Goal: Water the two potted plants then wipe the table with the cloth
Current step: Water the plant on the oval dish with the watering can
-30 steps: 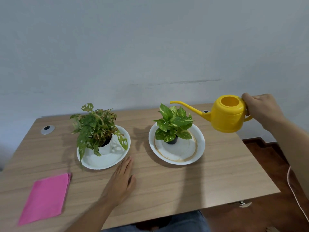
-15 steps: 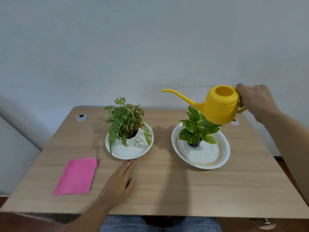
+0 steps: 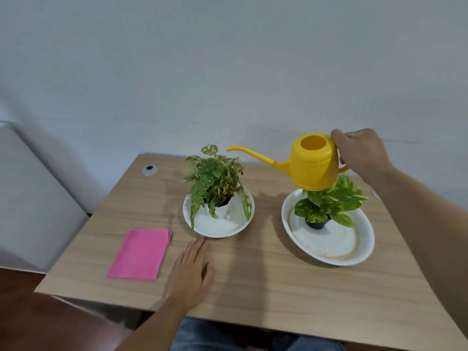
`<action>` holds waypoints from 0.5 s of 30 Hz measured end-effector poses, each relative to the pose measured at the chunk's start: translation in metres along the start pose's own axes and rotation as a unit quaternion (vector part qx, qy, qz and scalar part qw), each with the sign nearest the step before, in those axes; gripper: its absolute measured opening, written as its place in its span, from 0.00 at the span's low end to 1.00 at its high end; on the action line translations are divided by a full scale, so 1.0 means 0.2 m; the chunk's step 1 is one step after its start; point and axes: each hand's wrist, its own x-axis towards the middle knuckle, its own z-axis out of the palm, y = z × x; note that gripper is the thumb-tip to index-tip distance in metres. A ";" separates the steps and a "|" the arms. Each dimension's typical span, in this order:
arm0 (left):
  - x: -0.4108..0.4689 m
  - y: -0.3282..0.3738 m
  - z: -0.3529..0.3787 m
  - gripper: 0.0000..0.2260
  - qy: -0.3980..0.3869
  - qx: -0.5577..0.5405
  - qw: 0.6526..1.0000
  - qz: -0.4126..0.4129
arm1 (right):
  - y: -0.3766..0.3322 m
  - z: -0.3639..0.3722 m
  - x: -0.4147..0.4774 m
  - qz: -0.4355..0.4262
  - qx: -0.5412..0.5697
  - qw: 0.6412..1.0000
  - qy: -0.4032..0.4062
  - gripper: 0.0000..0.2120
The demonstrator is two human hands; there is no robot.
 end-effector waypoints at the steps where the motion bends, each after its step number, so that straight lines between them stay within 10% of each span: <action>1: 0.00 0.01 0.00 0.33 0.003 0.000 1.000 -0.002 | -0.01 0.01 0.00 -0.003 -0.001 1.000 -0.003 0.28; 15: 0.00 0.02 0.00 0.36 0.003 0.019 0.999 -0.027 | 0.00 0.04 -0.02 -0.042 -0.054 0.997 -0.034 0.26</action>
